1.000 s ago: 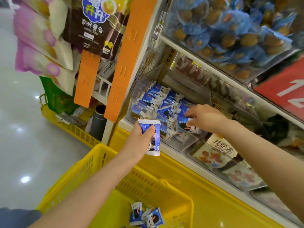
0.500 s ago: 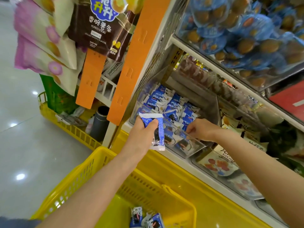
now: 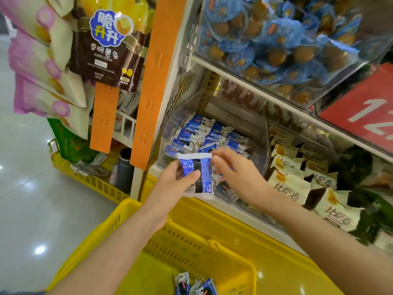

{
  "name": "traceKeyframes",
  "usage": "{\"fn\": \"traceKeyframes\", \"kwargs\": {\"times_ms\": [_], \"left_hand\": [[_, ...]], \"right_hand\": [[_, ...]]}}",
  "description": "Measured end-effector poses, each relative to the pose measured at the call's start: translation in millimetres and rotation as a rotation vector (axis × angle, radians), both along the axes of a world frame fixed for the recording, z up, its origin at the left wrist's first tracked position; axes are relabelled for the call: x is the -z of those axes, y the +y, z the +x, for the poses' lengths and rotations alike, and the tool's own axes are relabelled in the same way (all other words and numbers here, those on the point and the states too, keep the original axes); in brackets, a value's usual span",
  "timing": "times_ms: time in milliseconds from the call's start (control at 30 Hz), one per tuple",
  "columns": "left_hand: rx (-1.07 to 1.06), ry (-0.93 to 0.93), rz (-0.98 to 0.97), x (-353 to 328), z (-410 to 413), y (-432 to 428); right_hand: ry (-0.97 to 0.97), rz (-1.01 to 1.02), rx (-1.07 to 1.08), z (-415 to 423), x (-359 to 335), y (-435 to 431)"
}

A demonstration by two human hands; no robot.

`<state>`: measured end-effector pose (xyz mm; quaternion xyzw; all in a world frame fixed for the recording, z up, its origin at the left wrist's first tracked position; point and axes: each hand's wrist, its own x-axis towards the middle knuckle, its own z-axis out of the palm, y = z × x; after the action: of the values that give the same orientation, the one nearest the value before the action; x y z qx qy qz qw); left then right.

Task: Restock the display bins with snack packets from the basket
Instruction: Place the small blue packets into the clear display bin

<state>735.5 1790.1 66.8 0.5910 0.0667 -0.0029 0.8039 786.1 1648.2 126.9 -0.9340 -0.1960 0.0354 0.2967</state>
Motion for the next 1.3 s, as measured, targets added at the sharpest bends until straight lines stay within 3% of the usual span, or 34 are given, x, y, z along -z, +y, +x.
{"fn": "traceKeyframes", "kwargs": {"times_ms": [100, 200, 300, 400, 467, 533, 600, 767, 933, 1033, 1133, 1300], "left_hand": [[0.034, -0.062, 0.023, -3, -4, -3], [0.007, -0.076, 0.11, -3, -6, -4], [-0.02, 0.085, 0.154, -3, -8, -4], [0.132, 0.177, -0.18, -4, -6, -4], [0.192, 0.155, -0.39, -6, -7, -3], [0.177, 0.116, -0.391, -6, -5, -1], [0.119, 0.085, -0.292, -5, -3, 2], [0.142, -0.025, -0.093, -8, 2, 10], [0.025, -0.185, 0.289, -10, 10, 10], [-0.058, -0.294, 0.458, -15, 26, 15], [-0.164, -0.377, 0.658, -20, 48, 25], [-0.111, -0.487, 1.283, 1, 70, 38]], "right_hand": [[0.16, 0.11, 0.023, -10, 6, 2], [0.153, 0.234, 0.043, -13, 6, -5], [-0.277, 0.095, 0.033, -24, 5, -12], [-0.774, -0.259, -0.226, -32, 11, -16], [-0.838, -0.354, -0.398, -35, 17, -15], [-0.748, -0.315, -0.531, -39, 18, -16], [-0.649, -0.176, -0.521, -41, 19, -19], [-0.246, 0.046, -0.064, -30, 13, -19], [0.155, 0.237, 0.018, -11, 15, -15], [0.178, 0.306, 0.051, 4, 9, -12], [0.053, 0.323, 0.189, 39, 1, -12], [-0.09, 0.225, 0.384, 130, 0, -8]]}}
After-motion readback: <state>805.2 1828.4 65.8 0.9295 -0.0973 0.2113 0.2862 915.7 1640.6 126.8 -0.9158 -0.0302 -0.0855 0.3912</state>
